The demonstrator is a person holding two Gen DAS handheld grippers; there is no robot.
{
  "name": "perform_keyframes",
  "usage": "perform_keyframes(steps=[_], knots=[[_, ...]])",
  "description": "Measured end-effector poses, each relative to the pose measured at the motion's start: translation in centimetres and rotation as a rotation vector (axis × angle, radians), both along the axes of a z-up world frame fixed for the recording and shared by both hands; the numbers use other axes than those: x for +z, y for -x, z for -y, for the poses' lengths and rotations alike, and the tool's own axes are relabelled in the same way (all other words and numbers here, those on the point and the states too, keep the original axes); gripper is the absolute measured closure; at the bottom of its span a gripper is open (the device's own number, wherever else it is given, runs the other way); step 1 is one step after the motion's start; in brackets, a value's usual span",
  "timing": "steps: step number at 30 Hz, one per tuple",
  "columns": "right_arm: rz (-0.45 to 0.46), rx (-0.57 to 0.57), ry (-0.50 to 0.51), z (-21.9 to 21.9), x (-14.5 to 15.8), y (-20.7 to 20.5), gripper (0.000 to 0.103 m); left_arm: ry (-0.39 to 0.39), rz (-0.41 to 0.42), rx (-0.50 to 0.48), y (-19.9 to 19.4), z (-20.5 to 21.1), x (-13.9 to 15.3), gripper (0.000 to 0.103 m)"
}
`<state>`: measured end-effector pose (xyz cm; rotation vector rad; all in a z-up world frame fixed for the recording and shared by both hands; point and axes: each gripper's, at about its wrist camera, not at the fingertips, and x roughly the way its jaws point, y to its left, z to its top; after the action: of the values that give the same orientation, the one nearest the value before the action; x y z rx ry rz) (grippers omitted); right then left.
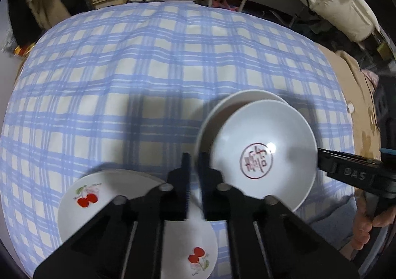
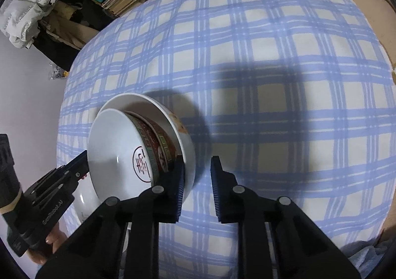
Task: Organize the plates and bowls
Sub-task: 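Lift the stack with both grippers and carry it toward the cherry-print plate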
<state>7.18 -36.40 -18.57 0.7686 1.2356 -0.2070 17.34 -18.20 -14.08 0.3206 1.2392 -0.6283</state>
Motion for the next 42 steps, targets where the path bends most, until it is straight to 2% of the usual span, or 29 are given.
perform_keyframes(steps=[3, 5, 9, 13, 18, 27, 33, 36, 42], knots=[[0.002, 0.020, 0.011, -0.6, 0.0, -0.4, 0.090, -0.009, 0.008, 0.014, 0.0, 0.2, -0.2, 0.100], [0.011, 0.032, 0.024, -1.0, 0.2, -0.6, 0.092, -0.018, 0.003, 0.028, -0.2, 0.2, -0.6, 0.101], [0.013, 0.031, 0.025, -1.0, 0.1, -0.8, 0.092, -0.012, -0.017, 0.042, -0.6, 0.1, -0.8, 0.101], [0.011, 0.016, 0.016, -0.8, 0.0, -0.9, 0.091, -0.029, 0.004, 0.043, -0.6, 0.4, -1.2, 0.101], [0.015, 0.012, 0.037, -1.1, 0.2, -1.0, 0.091, -0.008, -0.041, 0.073, -1.2, 0.1, -1.5, 0.101], [0.025, -0.041, -0.012, -0.2, -0.4, -0.6, 0.091, 0.007, -0.061, 0.098, -1.6, -0.2, -1.6, 0.100], [0.015, -0.059, 0.037, -1.2, 0.4, -0.8, 0.091, -0.024, -0.066, 0.081, -1.7, -0.3, -1.9, 0.101], [0.006, -0.071, 0.049, -1.3, 0.6, -1.0, 0.091, 0.007, -0.094, 0.092, -2.3, -0.7, -2.1, 0.101], [0.009, -0.075, 0.051, -1.2, 0.5, -1.2, 0.091, 0.018, -0.082, 0.113, -2.1, -0.7, -2.1, 0.101]])
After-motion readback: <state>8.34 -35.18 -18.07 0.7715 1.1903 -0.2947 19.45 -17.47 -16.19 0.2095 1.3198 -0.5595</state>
